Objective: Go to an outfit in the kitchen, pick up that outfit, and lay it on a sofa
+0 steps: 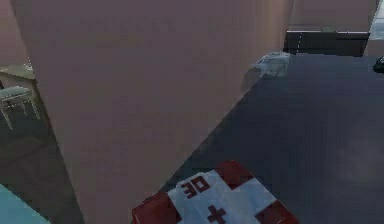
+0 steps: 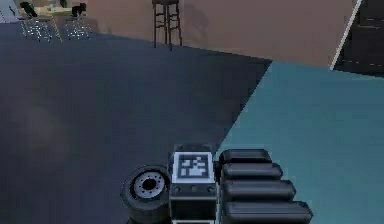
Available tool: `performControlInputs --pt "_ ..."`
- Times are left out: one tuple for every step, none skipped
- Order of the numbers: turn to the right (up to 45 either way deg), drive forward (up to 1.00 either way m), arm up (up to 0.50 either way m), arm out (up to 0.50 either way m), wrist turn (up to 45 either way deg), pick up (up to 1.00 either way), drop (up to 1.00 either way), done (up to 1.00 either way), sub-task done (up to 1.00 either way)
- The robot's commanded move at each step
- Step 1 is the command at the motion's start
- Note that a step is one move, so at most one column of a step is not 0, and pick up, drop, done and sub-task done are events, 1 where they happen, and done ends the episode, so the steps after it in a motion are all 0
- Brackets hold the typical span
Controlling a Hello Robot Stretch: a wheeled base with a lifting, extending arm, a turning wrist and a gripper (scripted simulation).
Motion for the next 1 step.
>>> performControlInputs --pt "27.0 0.0 0.0 0.0 0.0 0.0 0.0 0.0 0.0"
